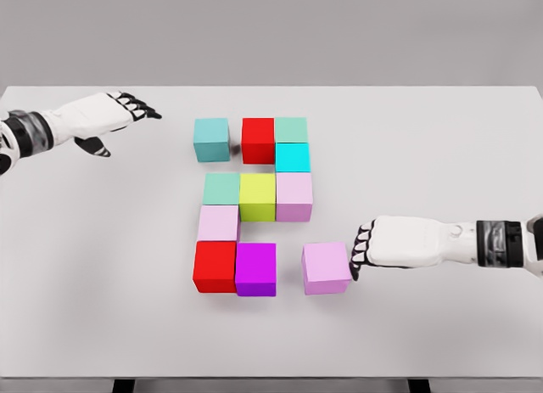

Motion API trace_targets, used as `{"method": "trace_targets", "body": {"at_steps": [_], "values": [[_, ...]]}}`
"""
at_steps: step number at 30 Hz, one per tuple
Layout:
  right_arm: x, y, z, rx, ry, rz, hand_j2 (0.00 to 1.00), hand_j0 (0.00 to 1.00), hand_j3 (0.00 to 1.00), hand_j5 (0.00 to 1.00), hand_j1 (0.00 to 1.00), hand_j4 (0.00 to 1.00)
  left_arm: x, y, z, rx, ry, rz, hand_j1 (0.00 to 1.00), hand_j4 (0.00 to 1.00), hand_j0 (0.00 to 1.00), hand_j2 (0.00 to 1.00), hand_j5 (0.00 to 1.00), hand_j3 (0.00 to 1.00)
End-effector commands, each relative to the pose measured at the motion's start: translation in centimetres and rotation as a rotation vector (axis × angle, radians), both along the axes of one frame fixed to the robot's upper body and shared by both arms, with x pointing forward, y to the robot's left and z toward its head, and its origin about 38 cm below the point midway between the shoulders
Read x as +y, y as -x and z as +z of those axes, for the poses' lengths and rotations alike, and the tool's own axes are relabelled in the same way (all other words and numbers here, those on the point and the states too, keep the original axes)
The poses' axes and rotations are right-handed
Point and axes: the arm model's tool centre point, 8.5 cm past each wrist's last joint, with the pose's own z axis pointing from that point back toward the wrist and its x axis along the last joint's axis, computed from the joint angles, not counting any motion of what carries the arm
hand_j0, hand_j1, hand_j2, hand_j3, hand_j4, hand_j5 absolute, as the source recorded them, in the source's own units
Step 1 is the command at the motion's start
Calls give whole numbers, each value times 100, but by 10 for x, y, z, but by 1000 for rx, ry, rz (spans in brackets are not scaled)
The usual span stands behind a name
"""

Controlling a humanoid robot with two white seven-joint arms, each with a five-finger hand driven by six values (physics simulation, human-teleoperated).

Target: Assemble the squares on the desktop into the number 2

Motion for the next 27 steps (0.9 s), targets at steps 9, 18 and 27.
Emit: {"method": "trace_targets", "body": {"at_steps": [9, 18, 27], "values": [[12, 1, -4, 10, -21, 19, 49, 49, 49, 49, 49, 49, -22, 1, -6, 11, 10, -49, 100, 100, 100, 100, 100, 100], [14, 2, -4, 15, -28, 22, 49, 49, 49, 49, 49, 49, -42, 2, -10, 15, 18, -92, 100, 100, 100, 100, 100, 100], [4, -4, -6, 9, -8, -6, 49, 49, 49, 49, 49, 49, -46, 6, -15, 23, 18, -109, 100, 100, 100, 100, 100, 100]]}}
